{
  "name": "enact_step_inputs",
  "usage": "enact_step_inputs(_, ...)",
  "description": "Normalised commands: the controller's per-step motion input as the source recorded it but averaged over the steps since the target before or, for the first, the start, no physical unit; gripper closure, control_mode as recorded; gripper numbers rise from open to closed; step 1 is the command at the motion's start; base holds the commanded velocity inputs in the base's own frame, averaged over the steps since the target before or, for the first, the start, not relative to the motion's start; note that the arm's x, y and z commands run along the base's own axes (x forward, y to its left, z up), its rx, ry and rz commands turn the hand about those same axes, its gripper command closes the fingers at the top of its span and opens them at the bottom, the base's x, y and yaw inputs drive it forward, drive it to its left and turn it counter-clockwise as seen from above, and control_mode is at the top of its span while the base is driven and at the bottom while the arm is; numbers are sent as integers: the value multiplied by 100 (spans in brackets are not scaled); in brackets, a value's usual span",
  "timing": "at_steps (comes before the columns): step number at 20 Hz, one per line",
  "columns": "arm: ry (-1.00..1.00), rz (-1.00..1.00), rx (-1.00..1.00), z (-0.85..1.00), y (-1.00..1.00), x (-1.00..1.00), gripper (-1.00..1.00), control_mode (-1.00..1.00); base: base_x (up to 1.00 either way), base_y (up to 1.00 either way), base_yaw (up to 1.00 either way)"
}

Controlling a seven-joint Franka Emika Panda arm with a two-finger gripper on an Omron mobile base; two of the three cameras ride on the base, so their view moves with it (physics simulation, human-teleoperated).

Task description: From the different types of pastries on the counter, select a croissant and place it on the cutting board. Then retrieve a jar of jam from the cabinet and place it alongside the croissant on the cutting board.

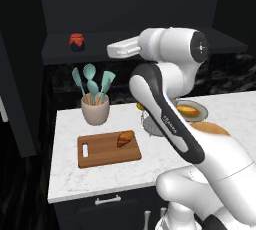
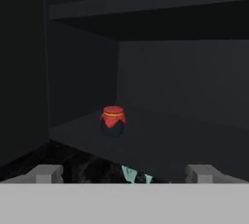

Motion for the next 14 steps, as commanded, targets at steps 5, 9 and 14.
enact_step_inputs(5,0,0,0,0,26,17,-100,-100,0,0,0)
enact_step_inputs(9,0,0,0,0,33,30,-100,-100,0,0,0)
enact_step_inputs(14,0,0,0,0,12,28,-100,-100,0,0,0)
